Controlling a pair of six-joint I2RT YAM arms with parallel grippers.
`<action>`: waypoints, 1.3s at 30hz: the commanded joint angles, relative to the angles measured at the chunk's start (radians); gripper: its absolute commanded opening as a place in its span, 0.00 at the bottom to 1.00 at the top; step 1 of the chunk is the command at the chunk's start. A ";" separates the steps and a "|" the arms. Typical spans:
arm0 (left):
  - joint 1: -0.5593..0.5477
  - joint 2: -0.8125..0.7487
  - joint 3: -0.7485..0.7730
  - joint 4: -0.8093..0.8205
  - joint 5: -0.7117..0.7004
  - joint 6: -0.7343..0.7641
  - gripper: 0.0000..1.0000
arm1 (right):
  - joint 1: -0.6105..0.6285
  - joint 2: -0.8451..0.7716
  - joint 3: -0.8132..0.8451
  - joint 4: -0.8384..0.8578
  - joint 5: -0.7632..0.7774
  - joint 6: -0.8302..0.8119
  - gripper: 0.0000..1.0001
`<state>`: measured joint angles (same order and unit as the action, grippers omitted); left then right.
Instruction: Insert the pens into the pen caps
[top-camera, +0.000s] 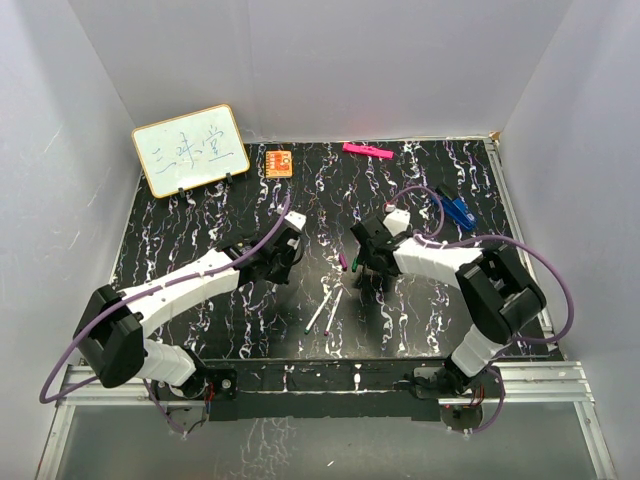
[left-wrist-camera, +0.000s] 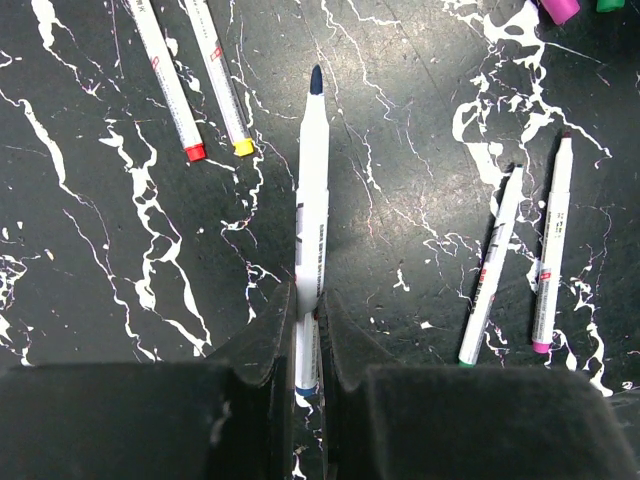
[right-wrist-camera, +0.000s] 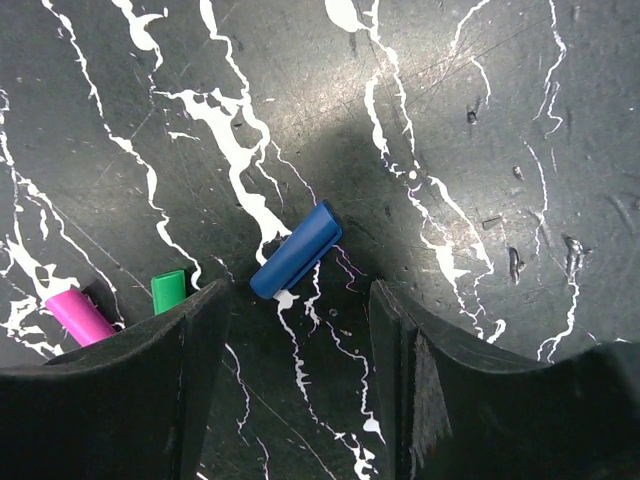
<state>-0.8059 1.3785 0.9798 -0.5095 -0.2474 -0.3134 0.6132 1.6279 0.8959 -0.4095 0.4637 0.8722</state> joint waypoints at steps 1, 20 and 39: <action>0.008 -0.035 -0.015 -0.001 -0.006 0.010 0.00 | -0.004 0.029 0.056 0.007 0.002 0.038 0.55; 0.011 -0.015 -0.019 0.005 -0.003 0.010 0.00 | -0.010 0.156 0.130 -0.034 0.030 0.030 0.43; 0.013 -0.021 -0.022 0.000 -0.029 0.008 0.00 | -0.012 0.193 0.102 -0.063 -0.005 -0.011 0.00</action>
<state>-0.8001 1.3785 0.9512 -0.5003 -0.2527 -0.3103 0.6064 1.7733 1.0256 -0.4271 0.5343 0.8646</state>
